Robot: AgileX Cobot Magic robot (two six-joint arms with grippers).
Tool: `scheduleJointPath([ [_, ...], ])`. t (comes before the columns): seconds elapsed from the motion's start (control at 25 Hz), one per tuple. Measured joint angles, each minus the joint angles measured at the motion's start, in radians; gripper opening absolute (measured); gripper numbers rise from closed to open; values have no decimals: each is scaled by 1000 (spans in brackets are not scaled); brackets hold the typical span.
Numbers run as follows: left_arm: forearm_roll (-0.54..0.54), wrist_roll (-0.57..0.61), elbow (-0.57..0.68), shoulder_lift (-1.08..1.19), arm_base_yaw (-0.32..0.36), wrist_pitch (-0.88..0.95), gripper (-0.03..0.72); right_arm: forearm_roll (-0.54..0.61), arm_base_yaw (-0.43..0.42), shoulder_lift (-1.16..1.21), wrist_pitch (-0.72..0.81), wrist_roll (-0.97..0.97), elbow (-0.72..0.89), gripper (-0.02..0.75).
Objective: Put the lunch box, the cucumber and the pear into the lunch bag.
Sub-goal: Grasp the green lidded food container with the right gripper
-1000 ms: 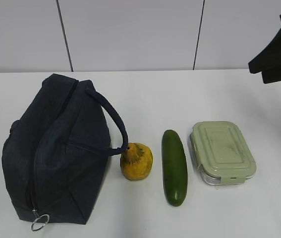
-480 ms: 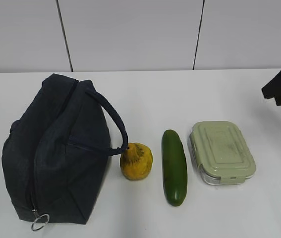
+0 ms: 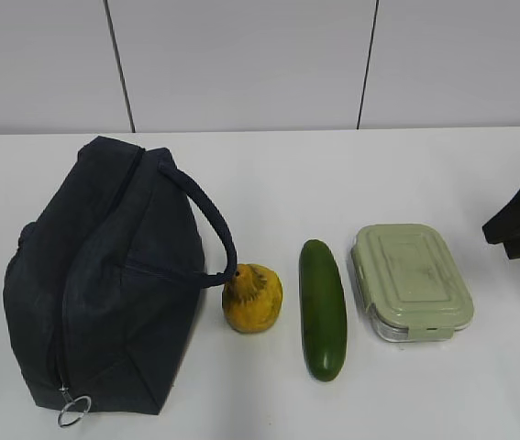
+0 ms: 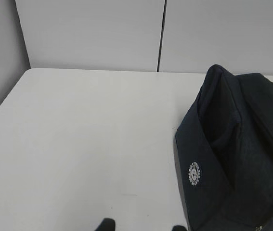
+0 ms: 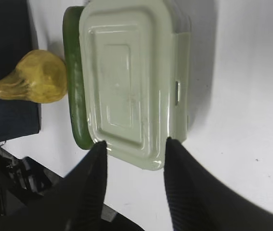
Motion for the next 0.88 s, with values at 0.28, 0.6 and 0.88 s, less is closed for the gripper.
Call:
scheduleJointPath([
  [0.28, 0, 0, 0, 0, 0, 0, 228, 54, -75, 86, -12, -44, 25, 313],
  [0.6, 0, 0, 0, 0, 0, 0, 228, 170, -79, 180, -23, -212, 25, 312],
  [0.88, 0, 0, 0, 0, 0, 0, 228, 251, -79, 186, -26, -303, 25, 313],
])
